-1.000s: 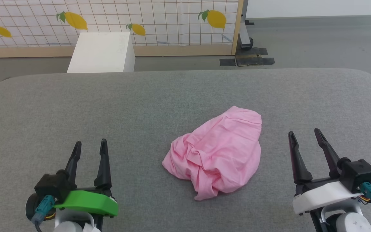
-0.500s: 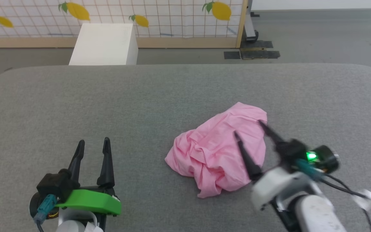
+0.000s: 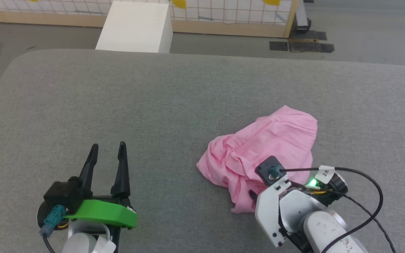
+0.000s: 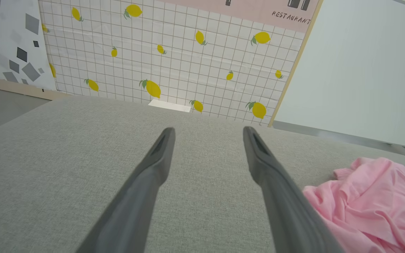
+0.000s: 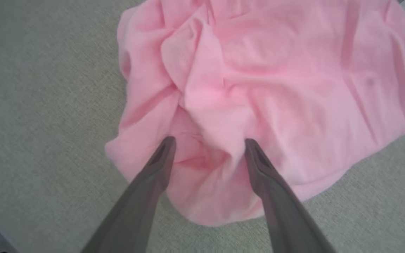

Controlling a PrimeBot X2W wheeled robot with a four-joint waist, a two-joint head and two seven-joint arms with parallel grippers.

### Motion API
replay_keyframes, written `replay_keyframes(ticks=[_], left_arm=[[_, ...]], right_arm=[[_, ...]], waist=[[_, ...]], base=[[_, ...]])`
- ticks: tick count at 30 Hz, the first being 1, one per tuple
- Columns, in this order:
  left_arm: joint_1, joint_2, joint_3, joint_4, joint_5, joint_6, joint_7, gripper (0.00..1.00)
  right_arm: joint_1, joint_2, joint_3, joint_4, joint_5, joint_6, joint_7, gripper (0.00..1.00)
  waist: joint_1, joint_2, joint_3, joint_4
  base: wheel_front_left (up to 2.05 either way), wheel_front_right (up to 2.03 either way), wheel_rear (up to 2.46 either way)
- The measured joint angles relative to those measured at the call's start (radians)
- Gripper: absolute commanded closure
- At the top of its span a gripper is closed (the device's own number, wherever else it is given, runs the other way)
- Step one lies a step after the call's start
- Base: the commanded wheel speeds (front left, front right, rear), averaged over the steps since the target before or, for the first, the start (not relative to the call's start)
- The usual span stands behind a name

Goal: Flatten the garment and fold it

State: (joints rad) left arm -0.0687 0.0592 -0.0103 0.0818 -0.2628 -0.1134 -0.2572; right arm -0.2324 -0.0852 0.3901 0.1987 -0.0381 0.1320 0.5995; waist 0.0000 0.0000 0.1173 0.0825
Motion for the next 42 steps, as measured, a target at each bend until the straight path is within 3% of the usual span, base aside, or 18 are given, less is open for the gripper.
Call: replay_keyframes(ticks=[1,2,3,8,13,18,22,26,29,39,40,41,42], left_arm=[[0.0,-0.001,0.0,0.001,0.0,0.0,0.0,0.0],[-0.001,-0.001,0.0,0.001,0.0,0.0,0.0,0.0],[-0.001,-0.001,0.001,0.002,0.0,0.0,0.0,0.0],[-0.003,-0.002,-0.003,0.012,0.0,-0.001,0.0,0.0],[-0.003,-0.002,-0.006,0.019,0.0,-0.002,0.0,0.0],[-0.002,-0.003,-0.009,0.024,0.001,-0.009,0.0,0.0],[-0.002,-0.003,-0.016,0.028,0.003,-0.009,0.0,0.0],[0.001,-0.004,-0.023,0.027,0.005,-0.009,0.0,0.0],[0.007,-0.004,-0.024,0.026,0.007,-0.009,0.0,0.0],[0.005,-0.004,-0.025,0.018,0.008,-0.009,0.0,0.0],[0.004,-0.004,-0.026,0.017,0.008,-0.009,0.0,0.0],[0.004,-0.004,-0.026,0.016,0.008,-0.009,0.0,0.0],[0.003,-0.004,-0.027,0.016,0.008,-0.009,0.0,0.0]], right_arm=[[0.0,0.0,-0.008,-0.006,-0.005,0.0,0.012,0.05],[0.001,0.001,-0.017,-0.016,-0.012,0.0,0.018,0.49],[0.001,0.002,-0.022,-0.024,-0.017,0.0,0.018,1.0],[0.003,0.008,-0.034,-0.071,-0.022,0.0,-0.011,1.0],[-0.022,0.021,0.038,-0.115,0.022,0.0,-0.074,1.0],[-0.137,0.033,0.115,-0.183,0.117,0.0,-0.174,1.0],[-0.209,0.035,0.111,-0.26,0.237,0.0,-0.27,1.0],[-0.236,0.036,0.031,-0.299,0.288,0.0,-0.343,1.0],[-0.226,0.036,-0.042,-0.271,0.274,0.0,-0.33,1.0],[-0.034,0.035,-0.385,-0.01,0.048,0.0,-0.244,1.0],[-0.022,0.036,-0.428,0.006,0.026,0.0,-0.244,0.93],[-0.013,0.035,-0.452,0.013,0.011,0.0,-0.248,0.56],[-0.004,0.035,-0.483,0.02,-0.002,0.0,-0.253,0.0]], waist=[[0.0,0.0,0.003,0.006],[0.0,0.0,0.005,0.01],[0.0,0.0,0.006,0.014],[0.0,0.0,-0.002,0.026],[0.0,0.0,-0.021,0.028],[0.0,0.0,-0.04,0.024],[0.0,-0.0001,-0.053,0.025],[0.0,0.0,-0.062,0.03],[0.0,0.0,-0.062,0.031],[0.0,0.0,-0.025,0.032],[0.0,0.0,-0.021,0.032],[0.0,0.0,-0.018,0.031],[0.0,0.0,-0.015,0.03]], base=[[0.0,0.0,0.0],[0.0,0.0,0.0],[0.0,0.0,0.0],[0.0,0.0,0.0],[0.0,0.0,0.0],[0.0,0.0,0.0],[0.0,0.0,0.0],[0.0,0.0,0.0],[0.0,0.0,0.0],[0.0,0.0,0.0],[0.0,0.0,0.0],[0.0,0.0,0.0],[0.0,0.0,0.0]])
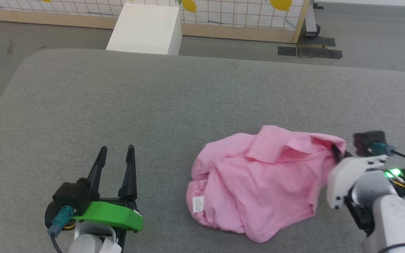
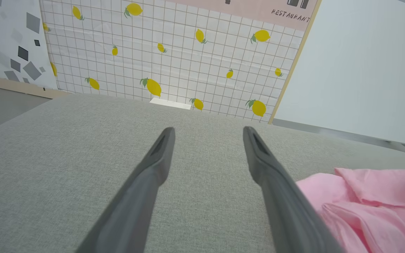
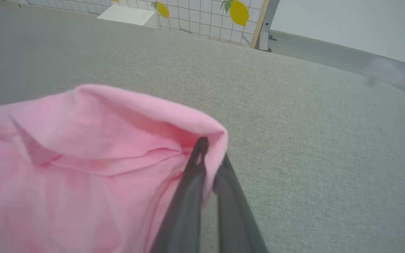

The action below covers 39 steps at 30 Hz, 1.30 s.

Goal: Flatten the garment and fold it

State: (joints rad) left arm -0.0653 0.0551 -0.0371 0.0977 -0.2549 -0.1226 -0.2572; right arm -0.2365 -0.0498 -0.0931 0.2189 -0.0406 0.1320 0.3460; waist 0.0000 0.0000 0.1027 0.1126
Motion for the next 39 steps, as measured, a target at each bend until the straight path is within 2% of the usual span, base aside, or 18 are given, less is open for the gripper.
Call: replay_keyframes(ticks=[4,9,12,15,18,23,32,33,34,35,39], left_arm=[[-0.004,0.0,0.0,0.001,0.0,0.0,0.0,0.0],[-0.005,0.0,-0.002,0.003,0.0,0.0,0.0,0.0],[-0.005,0.0,0.0,0.002,0.0,0.0,0.0,0.0],[-0.004,0.0,0.0,0.001,0.0,0.0,0.0,0.0],[-0.004,0.0,-0.004,0.0,0.0,0.0,0.0,0.0],[-0.008,-0.001,-0.017,-0.001,0.0,0.0,0.0,0.0],[-0.023,-0.001,-0.026,-0.001,-0.002,0.0,0.0,0.0],[-0.023,-0.001,-0.025,-0.001,-0.002,0.0,0.0,0.0],[-0.023,-0.001,-0.023,-0.001,-0.002,0.0,0.0,0.0],[-0.023,-0.001,-0.02,-0.001,-0.002,0.0,0.0,0.0],[-0.023,-0.001,-0.013,0.002,-0.002,0.0,0.0,0.0]], right_arm=[[0.042,0.0,-0.073,-0.005,-0.003,0.0,-0.022,0.0],[0.131,-0.001,-0.067,-0.108,0.037,0.0,-0.061,0.0],[0.206,-0.003,0.023,-0.211,0.069,0.0,-0.048,0.0],[0.282,-0.002,0.179,-0.316,0.068,0.0,0.017,0.0],[0.326,0.0,0.318,-0.36,0.042,0.0,0.087,0.0],[0.341,-0.005,0.426,-0.317,0.015,0.0,0.153,0.0],[0.326,-0.004,0.42,-0.154,-0.026,0.0,0.209,0.0],[0.319,-0.003,0.421,-0.146,-0.026,0.0,0.214,0.5],[0.31,-0.002,0.419,-0.141,-0.026,0.0,0.217,0.71],[0.302,-0.002,0.418,-0.137,-0.026,0.0,0.217,1.0],[0.29,-0.002,0.387,-0.139,-0.012,0.0,0.195,1.0]], waist=[[0.0,0.0,0.002,-0.005],[0.0,0.0,-0.012,-0.011],[0.0,0.0,-0.021,-0.018],[0.0,0.0,-0.026,-0.029],[0.0,0.0,-0.026,-0.036],[0.0,0.0,-0.015,-0.032],[0.0,0.0,0.019,0.001],[0.0,0.0,0.022,0.004],[0.0,0.0,0.025,0.007],[0.0,0.0,0.028,0.009],[0.0,0.0,0.026,0.009]], base=[[0.0,0.0,0.0],[0.0,0.0,0.0],[0.0,0.0,0.0],[0.0,0.0,0.0],[0.0,0.0,0.0],[0.0,0.0,0.0],[0.0,0.0,0.0],[0.0,0.0,0.0],[0.0,0.0,0.0],[0.0,0.0,0.0],[0.0,0.0,0.0]])
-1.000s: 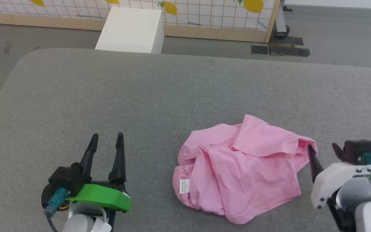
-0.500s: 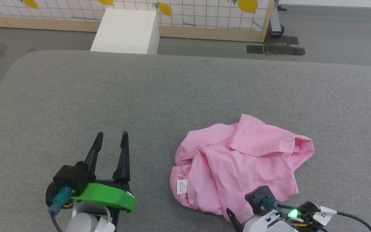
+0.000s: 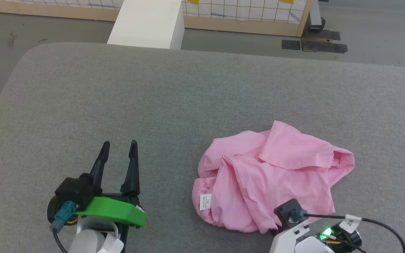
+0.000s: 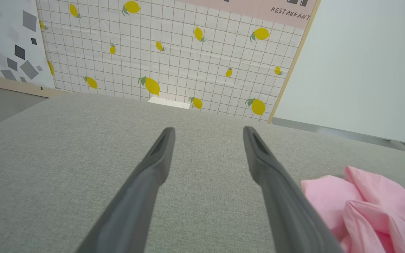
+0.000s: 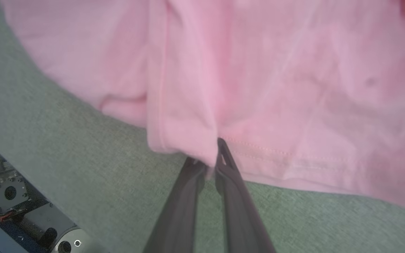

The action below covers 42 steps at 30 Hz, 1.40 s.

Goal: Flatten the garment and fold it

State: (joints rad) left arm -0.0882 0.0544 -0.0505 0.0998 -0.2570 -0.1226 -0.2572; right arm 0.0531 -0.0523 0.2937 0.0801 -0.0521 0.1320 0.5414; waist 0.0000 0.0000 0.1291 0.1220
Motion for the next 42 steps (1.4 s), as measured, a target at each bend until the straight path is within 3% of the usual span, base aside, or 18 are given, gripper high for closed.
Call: replay_keyframes(ticks=[5,11,14,20,21,22,26,31,37,42], left_arm=[[0.0,0.0,0.0,0.004,0.0,0.0,0.0,0.0],[0.001,0.0,-0.001,0.004,0.0,0.0,0.0,0.0],[0.001,0.0,-0.008,0.005,0.0,-0.001,0.0,0.0],[0.001,0.0,-0.017,0.006,0.0,-0.001,0.0,0.0],[0.001,0.0,-0.018,0.007,0.0,-0.001,0.0,0.0],[0.001,0.0,-0.019,0.007,0.0,-0.001,0.0,0.0],[0.002,0.0,-0.021,0.009,0.0,-0.001,0.0,0.0],[0.006,0.0,-0.023,0.011,0.0,-0.001,0.0,0.0],[0.006,0.0,-0.042,0.023,0.0,-0.001,0.0,0.0],[0.006,0.0,-0.11,0.071,-0.018,-0.001,0.042,0.0]], right_arm=[[0.002,0.003,-0.087,-0.104,0.069,0.0,-0.051,1.0],[0.003,0.003,-0.328,-0.241,0.133,0.0,-0.108,1.0],[0.002,0.002,-0.474,-0.219,0.128,0.0,-0.116,1.0],[-0.01,0.002,-0.62,-0.074,0.096,0.0,-0.117,1.0],[-0.015,0.001,-0.625,-0.047,0.085,0.0,-0.116,0.42],[-0.016,0.001,-0.625,-0.027,0.072,0.0,-0.116,0.0],[-0.019,0.003,-0.635,0.021,0.067,0.0,-0.167,0.0],[-0.044,0.001,-0.685,-0.022,0.063,0.0,-0.398,0.0],[-0.039,0.002,-0.589,-0.115,0.054,0.0,-0.637,0.0],[-0.008,0.002,-0.513,-0.139,0.058,0.0,-0.692,0.0]], waist=[[0.0,0.0,-0.016,-0.008],[0.0,0.0,-0.033,-0.029],[0.0,0.0,-0.038,-0.038],[0.0,0.0,-0.043,-0.046],[0.0,0.0,-0.044,-0.047],[0.0,0.0,-0.046,-0.047],[0.0,0.0,-0.05,-0.047],[0.0,0.0,-0.059,-0.05],[0.0,0.0,-0.063,-0.061],[0.0,0.0,-0.067,-0.07]], base=[[0.0,0.0,0.0],[0.0,0.0,0.0],[0.0,0.0,0.0],[0.0,0.0,0.0],[0.0,0.0,0.0],[0.0,0.0,0.0],[0.0,0.0,0.0],[0.0,0.0,0.0],[0.0,0.0,0.0],[0.0,0.0,0.0]])
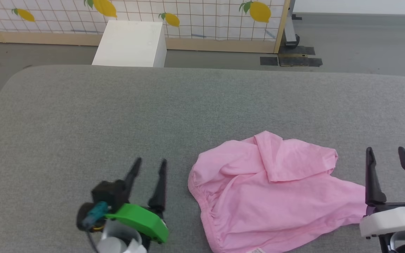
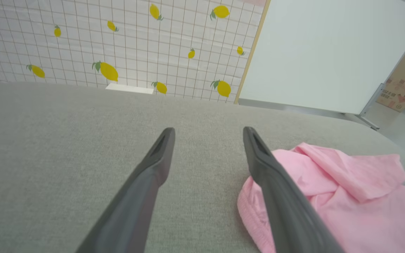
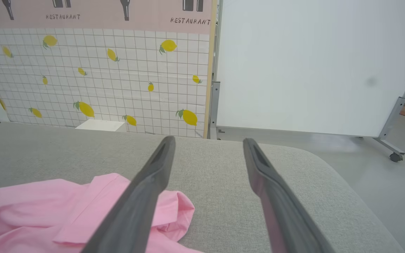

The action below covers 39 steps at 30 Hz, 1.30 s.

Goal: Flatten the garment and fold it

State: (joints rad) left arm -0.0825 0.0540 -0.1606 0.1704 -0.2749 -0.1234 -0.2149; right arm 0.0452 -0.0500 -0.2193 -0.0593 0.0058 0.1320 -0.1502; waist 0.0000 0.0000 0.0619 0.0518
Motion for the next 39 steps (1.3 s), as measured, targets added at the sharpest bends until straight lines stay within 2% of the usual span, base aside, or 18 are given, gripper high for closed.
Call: replay_keyframes(ticks=[6,8,9,16,22,28,29,30,31,35,39], left_arm=[[-0.023,-0.002,-0.106,0.07,-0.023,0.002,0.198,0.0],[-0.053,-0.002,-0.124,0.095,-0.023,0.013,0.262,0.0],[-0.116,-0.002,-0.147,0.138,-0.023,0.032,0.338,0.0],[-0.258,-0.003,-0.174,0.271,-0.022,0.054,0.495,0.0],[-0.346,0.001,-0.191,0.377,-0.03,0.052,0.664,0.0],[-0.4,0.02,-0.223,0.404,-0.075,0.026,0.83,0.0],[-0.404,0.025,-0.23,0.401,-0.087,0.02,0.857,0.51],[-0.407,0.031,-0.237,0.395,-0.095,0.018,0.872,0.82],[-0.408,0.039,-0.244,0.381,-0.104,0.014,0.875,1.0],[-0.408,0.079,-0.257,0.33,-0.111,0.001,0.775,1.0],[-0.427,0.116,-0.228,0.303,-0.081,0.015,0.658,1.0]], right_arm=[[0.004,0.0,0.061,-0.012,0.02,0.0,0.001,0.0],[0.004,0.0,0.076,-0.013,0.022,0.0,0.005,0.0],[0.001,0.0,0.091,-0.018,0.03,0.0,0.007,0.0],[-0.013,0.0,0.118,-0.03,0.035,0.0,0.008,0.0],[-0.032,0.0,0.134,-0.034,0.041,0.0,0.003,0.0],[-0.043,0.0,0.142,-0.023,0.05,0.0,-0.007,0.0],[-0.044,0.0,0.142,-0.021,0.051,0.0,-0.009,0.0],[-0.044,0.0,0.142,-0.021,0.053,0.0,-0.009,0.0],[-0.044,0.0,0.142,-0.02,0.055,0.0,-0.01,0.0],[-0.045,0.0,0.143,-0.019,0.057,0.0,-0.016,0.0],[-0.046,0.0,0.146,-0.016,0.063,0.0,-0.019,0.0]], waist=[[0.0,0.0,0.003,-0.008],[0.0,0.0,0.006,-0.01],[0.0,0.0,0.016,-0.015],[0.0,0.0,0.044,-0.044],[0.0,0.0,0.073,-0.08],[0.0,0.0,0.093,-0.111],[0.0,0.0,0.095,-0.115],[0.0,0.0,0.096,-0.118],[0.0,0.0001,0.098,-0.121],[0.0,0.0,0.107,-0.127],[0.0,0.0,0.113,-0.13]], base=[[0.0,0.0,0.0],[0.0,0.0,0.0],[0.0,0.0,0.0],[0.0,0.0,0.0],[0.0,0.0,0.0],[0.0,0.0,0.0],[0.0,0.0,0.0],[0.0,0.0,0.0],[0.0,0.0,0.0],[0.0,0.0,0.0],[0.0,0.0,0.0]])
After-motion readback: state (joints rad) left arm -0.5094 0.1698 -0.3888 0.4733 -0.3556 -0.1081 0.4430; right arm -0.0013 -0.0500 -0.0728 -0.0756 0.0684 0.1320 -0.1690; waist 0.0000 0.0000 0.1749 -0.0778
